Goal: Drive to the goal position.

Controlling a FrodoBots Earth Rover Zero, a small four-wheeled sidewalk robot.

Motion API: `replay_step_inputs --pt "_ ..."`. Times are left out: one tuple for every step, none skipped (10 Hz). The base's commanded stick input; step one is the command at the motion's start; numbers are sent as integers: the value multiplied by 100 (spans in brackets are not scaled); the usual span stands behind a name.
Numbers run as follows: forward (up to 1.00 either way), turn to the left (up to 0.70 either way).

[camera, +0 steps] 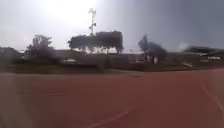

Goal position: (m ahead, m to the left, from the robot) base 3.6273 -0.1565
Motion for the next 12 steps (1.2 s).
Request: replay_step_inputs --pt "70 0" --pt "70 0" --pt "70 0" --pt "70 0" --pt "70 0" --pt "70 0" --pt "70 0" --pt "70 -21" --pt "70 -35" --pt "70 -35" --pt "70 -35" --pt "70 -35"
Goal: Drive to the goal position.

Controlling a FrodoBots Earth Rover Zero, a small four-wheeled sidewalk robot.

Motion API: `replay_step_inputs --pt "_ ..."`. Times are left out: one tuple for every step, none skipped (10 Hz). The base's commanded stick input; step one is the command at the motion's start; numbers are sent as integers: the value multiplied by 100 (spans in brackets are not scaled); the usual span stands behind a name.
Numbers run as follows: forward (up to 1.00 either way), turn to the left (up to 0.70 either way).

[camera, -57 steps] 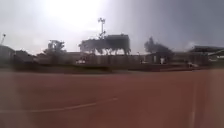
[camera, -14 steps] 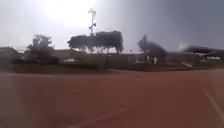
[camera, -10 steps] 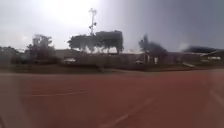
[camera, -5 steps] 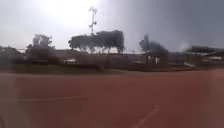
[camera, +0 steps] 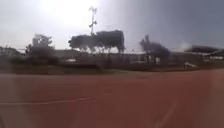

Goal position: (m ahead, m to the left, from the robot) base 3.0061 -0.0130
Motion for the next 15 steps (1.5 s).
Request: replay_step_inputs --pt "70 -35" --pt "70 -26" --pt "70 -15" --pt "70 -5" --pt "70 0" --pt "70 0" --pt "70 0" --pt "70 0" --pt "70 0" --pt "70 0" --pt "70 -2" --pt "70 -13" --pt "70 -24" --pt "70 -35" --pt "70 -35"
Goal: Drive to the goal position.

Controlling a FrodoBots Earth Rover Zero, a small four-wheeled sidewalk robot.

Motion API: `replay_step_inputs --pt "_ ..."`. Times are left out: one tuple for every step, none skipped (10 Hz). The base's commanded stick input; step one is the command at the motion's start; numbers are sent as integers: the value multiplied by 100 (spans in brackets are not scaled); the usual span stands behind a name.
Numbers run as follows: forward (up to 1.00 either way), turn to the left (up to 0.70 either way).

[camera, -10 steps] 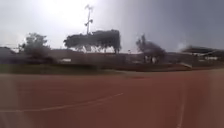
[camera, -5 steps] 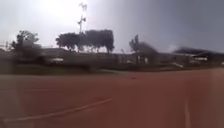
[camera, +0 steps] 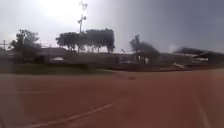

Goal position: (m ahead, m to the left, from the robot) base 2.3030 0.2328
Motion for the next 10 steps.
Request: replay_step_inputs --pt "70 -27" --pt "70 -5" --pt "70 0" --pt "70 0" --pt "70 0" --pt "70 0" --pt "70 0" --pt "70 0" --pt "70 0" --pt "70 0"
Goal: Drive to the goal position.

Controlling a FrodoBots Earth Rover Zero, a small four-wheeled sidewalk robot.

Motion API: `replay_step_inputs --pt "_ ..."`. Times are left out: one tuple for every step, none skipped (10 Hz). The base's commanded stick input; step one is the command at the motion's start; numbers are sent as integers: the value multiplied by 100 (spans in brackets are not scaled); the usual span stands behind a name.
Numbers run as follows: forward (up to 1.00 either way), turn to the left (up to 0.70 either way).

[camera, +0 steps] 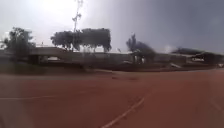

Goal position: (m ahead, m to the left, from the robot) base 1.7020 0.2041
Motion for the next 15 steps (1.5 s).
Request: replay_step_inputs --pt "70 0" --pt "70 0" --pt "70 0" --pt "70 0" --pt "70 0" --pt "70 0" --pt "70 0" --pt "70 0" --pt "70 0" --pt "70 0" --pt "70 0" --pt "70 0" --pt "70 0" --pt "70 0" --pt "70 0"
